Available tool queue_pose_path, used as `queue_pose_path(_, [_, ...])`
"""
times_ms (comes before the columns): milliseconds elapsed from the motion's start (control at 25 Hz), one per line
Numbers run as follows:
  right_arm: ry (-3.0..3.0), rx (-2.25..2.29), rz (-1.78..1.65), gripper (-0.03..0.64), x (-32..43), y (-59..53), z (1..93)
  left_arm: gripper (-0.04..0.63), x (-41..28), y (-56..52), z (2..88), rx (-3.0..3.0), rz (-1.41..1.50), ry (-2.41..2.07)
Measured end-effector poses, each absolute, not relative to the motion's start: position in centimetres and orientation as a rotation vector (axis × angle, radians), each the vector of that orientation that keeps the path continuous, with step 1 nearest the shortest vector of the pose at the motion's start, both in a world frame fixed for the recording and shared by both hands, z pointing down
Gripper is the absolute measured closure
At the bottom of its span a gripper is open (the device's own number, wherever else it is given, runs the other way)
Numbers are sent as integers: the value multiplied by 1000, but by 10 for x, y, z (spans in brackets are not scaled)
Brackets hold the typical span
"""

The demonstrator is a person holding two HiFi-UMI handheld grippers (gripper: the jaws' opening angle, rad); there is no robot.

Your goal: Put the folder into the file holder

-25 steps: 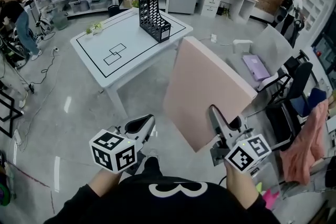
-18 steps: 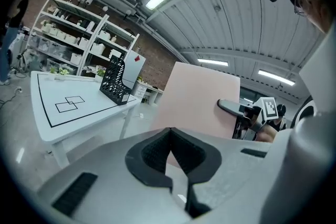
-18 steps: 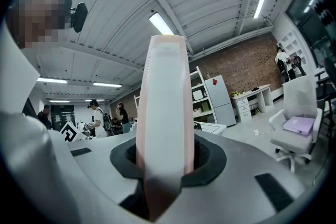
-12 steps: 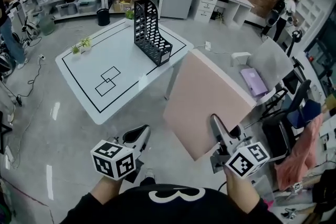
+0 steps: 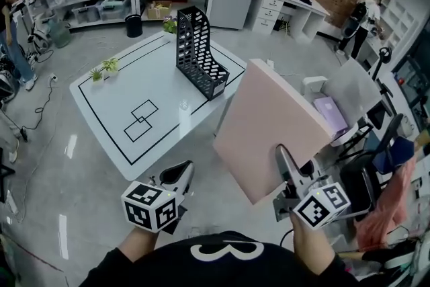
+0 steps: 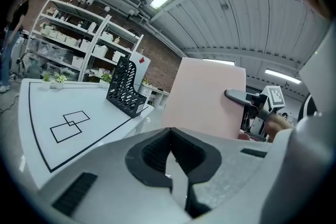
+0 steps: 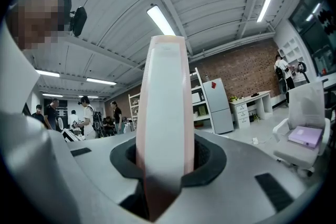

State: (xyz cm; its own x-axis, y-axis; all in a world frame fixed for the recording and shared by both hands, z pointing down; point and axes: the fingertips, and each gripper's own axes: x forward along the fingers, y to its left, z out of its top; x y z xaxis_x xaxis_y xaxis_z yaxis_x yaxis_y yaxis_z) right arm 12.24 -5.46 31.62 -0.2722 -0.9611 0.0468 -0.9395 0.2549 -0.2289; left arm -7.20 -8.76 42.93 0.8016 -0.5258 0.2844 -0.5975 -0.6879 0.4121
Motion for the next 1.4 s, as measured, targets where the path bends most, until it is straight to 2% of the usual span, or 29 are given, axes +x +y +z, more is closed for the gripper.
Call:
queue_pose_path(360, [2416,-1745,-256,482,139,-119,306,589,-60,-137,424,2505,207,-900])
queue_pose_path(1000, [2487,-1564,-124,482,176,-292,254,589,-32,-286,397,2455,171,-1121])
queue_pose_path(1400, [2523,-1462,-48,482,171,-367,230,589,-33,-334,386,2429,121,-1260])
